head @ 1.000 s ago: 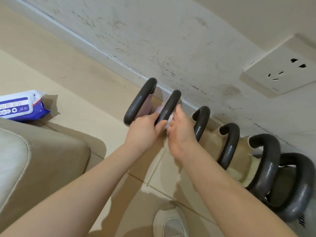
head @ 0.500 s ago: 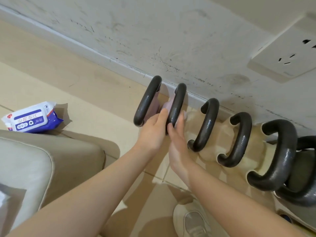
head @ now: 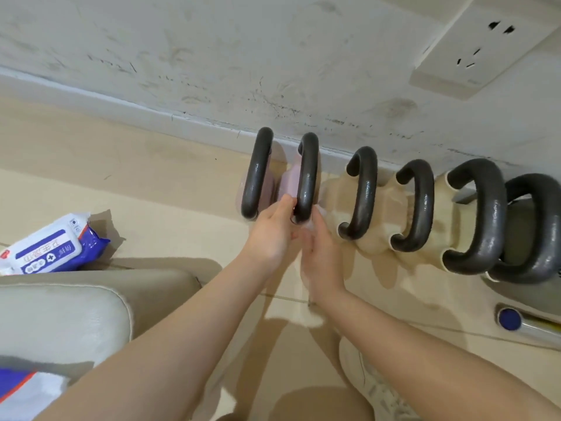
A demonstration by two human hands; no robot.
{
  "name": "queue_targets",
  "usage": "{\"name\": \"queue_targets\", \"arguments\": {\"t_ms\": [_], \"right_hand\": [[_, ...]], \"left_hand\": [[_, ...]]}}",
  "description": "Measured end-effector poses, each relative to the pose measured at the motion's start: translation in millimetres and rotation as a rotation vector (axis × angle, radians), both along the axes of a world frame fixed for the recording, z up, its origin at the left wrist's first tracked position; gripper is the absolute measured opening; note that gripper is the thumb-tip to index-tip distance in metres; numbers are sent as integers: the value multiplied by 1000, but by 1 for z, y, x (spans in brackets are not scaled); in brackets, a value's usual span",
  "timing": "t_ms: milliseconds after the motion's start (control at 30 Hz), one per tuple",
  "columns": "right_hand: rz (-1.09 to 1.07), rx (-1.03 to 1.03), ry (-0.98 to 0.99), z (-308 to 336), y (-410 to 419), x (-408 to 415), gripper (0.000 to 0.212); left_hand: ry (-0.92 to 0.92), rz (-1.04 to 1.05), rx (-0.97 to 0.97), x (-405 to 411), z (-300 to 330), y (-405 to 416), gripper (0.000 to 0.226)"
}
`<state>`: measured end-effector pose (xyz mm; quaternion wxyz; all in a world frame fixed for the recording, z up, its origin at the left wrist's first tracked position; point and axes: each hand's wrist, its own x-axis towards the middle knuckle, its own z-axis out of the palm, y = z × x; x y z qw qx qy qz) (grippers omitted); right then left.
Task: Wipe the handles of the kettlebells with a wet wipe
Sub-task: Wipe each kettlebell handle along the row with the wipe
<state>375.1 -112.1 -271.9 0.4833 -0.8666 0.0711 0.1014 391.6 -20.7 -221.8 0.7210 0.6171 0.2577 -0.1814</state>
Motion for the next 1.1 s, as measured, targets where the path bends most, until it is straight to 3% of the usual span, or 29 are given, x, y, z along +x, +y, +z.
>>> {"name": "queue_targets", "arguments": {"t_ms": [200, 300, 400, 467, 533, 600, 667, 733, 833, 900, 933, 1000, 1100], "right_hand": [[34, -73, -27, 62, -40, 15, 11], [121, -317, -276, 76, -66, 36, 17], [585, -888, -709, 64, -86, 54, 31], [888, -1140, -809, 45, -91, 53, 35], [1139, -1370, -716, 36, -83, 45, 33], [1419, -1615, -497, 31, -72, 35, 34], [1608, -1722, -391, 23, -68, 32, 37], [1635, -1742, -520, 24, -70, 39, 33], [1397, -1397, -796, 27, -86, 59, 18], [1418, -1394, -812, 22, -100, 58, 8], [1481, -1447, -846, 18, -109, 55, 13], [1501, -1306, -884, 23, -120, 56, 21], [1180, -1046, -822, 29, -125, 77, 31]], "left_hand": [[-86, -45, 154, -14, 8, -2, 19], [-78, -77, 98, -14, 17, -5, 24], [-55, -20, 81, -12, 19, -8, 26], [-40, 20, 86, -12, 17, -12, 27], [-34, 32, 95, -12, 14, -16, 27], [-35, 30, 103, -15, 9, -21, 26], [-31, 54, 116, -18, 6, -24, 26], [-28, 101, 125, -21, 4, -27, 27], [-24, 142, 145, -22, 3, -32, 27], [-30, 130, 170, -23, 3, -38, 26], [-35, 118, 184, -24, 3, -42, 25], [-41, 88, 224, -23, 2, -47, 24], [-22, 22, 310, -22, -2, -55, 21]]}}
